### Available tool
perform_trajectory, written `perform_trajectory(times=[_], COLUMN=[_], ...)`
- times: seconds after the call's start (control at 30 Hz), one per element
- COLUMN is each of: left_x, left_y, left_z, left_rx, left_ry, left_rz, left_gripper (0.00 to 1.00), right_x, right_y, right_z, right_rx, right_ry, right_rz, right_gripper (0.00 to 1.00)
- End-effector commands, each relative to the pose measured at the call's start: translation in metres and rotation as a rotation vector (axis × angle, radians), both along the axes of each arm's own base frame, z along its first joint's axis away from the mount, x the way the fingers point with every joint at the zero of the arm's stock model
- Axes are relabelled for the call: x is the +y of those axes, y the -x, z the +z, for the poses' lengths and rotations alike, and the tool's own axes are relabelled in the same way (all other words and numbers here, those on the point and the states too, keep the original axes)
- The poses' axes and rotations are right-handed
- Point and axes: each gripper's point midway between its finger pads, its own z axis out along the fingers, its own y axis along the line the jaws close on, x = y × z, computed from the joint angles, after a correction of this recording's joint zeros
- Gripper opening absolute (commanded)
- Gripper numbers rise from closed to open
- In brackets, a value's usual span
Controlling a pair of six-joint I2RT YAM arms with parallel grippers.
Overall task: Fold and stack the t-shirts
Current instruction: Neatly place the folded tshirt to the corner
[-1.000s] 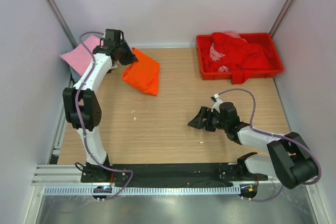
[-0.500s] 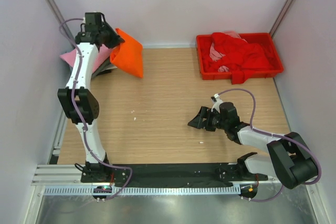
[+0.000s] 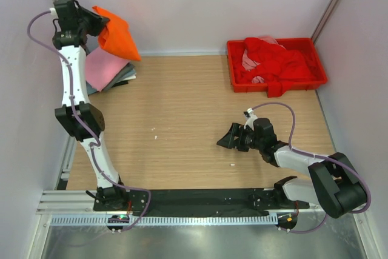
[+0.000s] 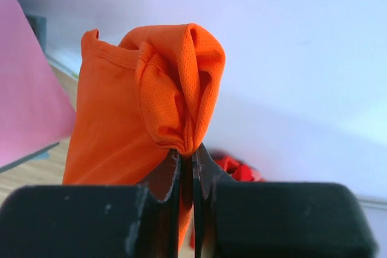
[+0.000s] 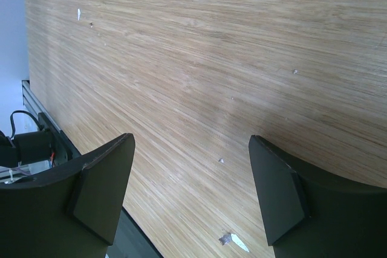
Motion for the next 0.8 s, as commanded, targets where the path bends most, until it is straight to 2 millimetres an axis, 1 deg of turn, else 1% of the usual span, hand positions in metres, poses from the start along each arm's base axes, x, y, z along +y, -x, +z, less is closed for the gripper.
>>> perform_trajectory(times=[0.0,0.07,0.1,0.13,0.17,0.2,0.23,0.3,0.37,0.4,0.43,0.53,0.57,0.6,0.7,0.77], left_x=[0.007,0.020,0.024,0.034,0.039,0.043,0.050,0.058,0.067,0.068,0.069,0.072,0.073,0.075,0.074,0.075], left_y=[-0.003,-0.001,-0.001,-0.001,-0.006,-0.008,-0.007,-0.011,-0.012,-0.012,-0.015,-0.018,-0.024,-0.026,-0.034,-0.029], left_z=[0.066,0.075,0.084,0.089,0.087,0.093,0.104,0.105,0.111,0.112,0.105,0.098,0.081,0.079,0.051,0.046], left_rx=[-0.209,-0.237,-0.269,-0.287,-0.292,-0.314,-0.345,-0.360,-0.389,-0.392,-0.383,-0.391,-0.364,-0.371,-0.327,-0.333], left_ry=[0.047,0.042,0.049,0.060,0.085,0.104,0.133,0.131,0.110,0.103,0.088,0.079,0.093,0.092,0.095,0.103], left_rz=[0.000,0.029,0.041,0.063,0.070,0.074,0.084,0.110,0.140,0.143,0.145,0.155,0.160,0.158,0.139,0.126], left_gripper=[0.00,0.00,0.00,0.00,0.00,0.00,0.00,0.00,0.00,0.00,0.00,0.00,0.00,0.00,0.00,0.00], right_x=[0.004,0.004,0.004,0.004,0.004,0.005,0.005,0.005,0.006,0.006,0.005,0.006,0.006,0.006,0.006,0.006], right_y=[-0.004,-0.004,-0.004,-0.004,-0.004,-0.003,-0.004,-0.003,-0.004,-0.003,-0.003,-0.003,-0.003,-0.004,-0.003,-0.003], right_z=[0.005,0.005,0.005,0.005,0.005,0.004,0.005,0.004,0.004,0.004,0.003,0.004,0.003,0.004,0.004,0.004], right_rx=[-0.045,-0.045,-0.046,-0.045,-0.046,-0.041,-0.043,-0.038,-0.036,-0.036,-0.036,-0.035,-0.035,-0.037,-0.036,-0.037], right_ry=[-0.014,-0.016,-0.016,-0.016,-0.017,-0.018,-0.020,-0.019,-0.020,-0.020,-0.018,-0.021,-0.022,-0.023,-0.024,-0.025], right_rz=[0.015,0.015,0.016,0.017,0.018,0.018,0.019,0.023,0.023,0.025,0.023,0.022,0.024,0.026,0.028,0.028], right_gripper=[0.82,0.82,0.82,0.82,0.82,0.82,0.82,0.82,0.82,0.82,0.82,0.82,0.82,0.82,0.82,0.82])
